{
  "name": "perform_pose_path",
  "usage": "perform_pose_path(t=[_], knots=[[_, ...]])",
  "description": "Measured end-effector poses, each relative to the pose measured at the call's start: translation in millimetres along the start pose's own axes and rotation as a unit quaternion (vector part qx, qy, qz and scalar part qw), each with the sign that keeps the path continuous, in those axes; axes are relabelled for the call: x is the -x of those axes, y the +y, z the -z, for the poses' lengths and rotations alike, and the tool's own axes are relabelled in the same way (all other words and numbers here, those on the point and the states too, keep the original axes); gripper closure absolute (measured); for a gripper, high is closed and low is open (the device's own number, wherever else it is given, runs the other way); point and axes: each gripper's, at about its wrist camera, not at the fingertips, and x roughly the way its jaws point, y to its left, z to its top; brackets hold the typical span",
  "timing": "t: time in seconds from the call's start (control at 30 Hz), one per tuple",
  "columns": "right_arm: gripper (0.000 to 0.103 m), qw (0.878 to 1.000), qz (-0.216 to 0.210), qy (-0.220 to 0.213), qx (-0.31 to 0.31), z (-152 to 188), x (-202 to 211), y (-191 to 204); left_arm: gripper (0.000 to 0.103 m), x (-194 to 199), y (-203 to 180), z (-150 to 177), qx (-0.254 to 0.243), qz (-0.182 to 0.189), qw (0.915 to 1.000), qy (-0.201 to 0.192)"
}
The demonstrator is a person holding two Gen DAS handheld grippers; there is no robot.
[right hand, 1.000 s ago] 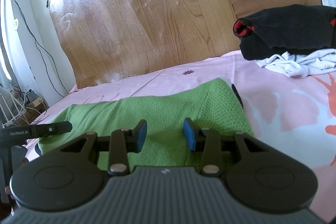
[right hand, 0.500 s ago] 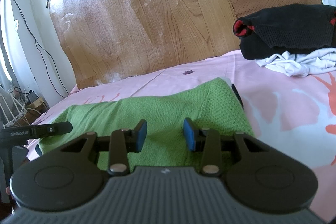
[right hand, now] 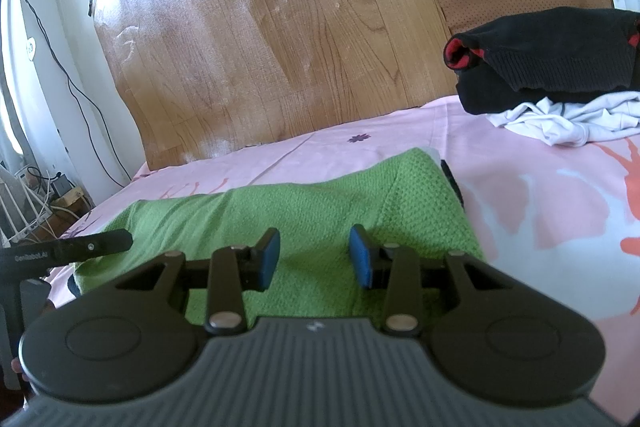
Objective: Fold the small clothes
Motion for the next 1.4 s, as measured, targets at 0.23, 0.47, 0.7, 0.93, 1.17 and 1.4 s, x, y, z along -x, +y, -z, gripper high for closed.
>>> perform_pose_path(t=[0.23,0.47,0.7,0.93,1.17,1.4], knots=[[0.061,1.0,0.001,0.0,0.0,0,0,0,0.015,-4,3,-1,0.004,-0.005,0.9999,0.012],[0.061,1.0,0.003,-0.001,0.003,0,0,1,0.015,-2,4,-1,0.006,-0.002,0.9999,0.009],[0.061,0.999,0.014,-0.029,0.002,6,19,10,0.015,0,6,-2,0.015,0.003,0.9999,0.0],[0.06,0.999,0.014,-0.024,0.027,-2,21,24,0.015,0,7,-2,0.016,0.004,0.9999,0.003],[0.059,0.999,0.029,0.006,0.046,9,8,18,0.014,0,7,-2,0.016,0.006,0.9998,0.004],[0.058,0.999,0.016,0.004,0.029,10,10,13,0.014,-2,8,-2,0.015,0.003,0.9999,0.006]])
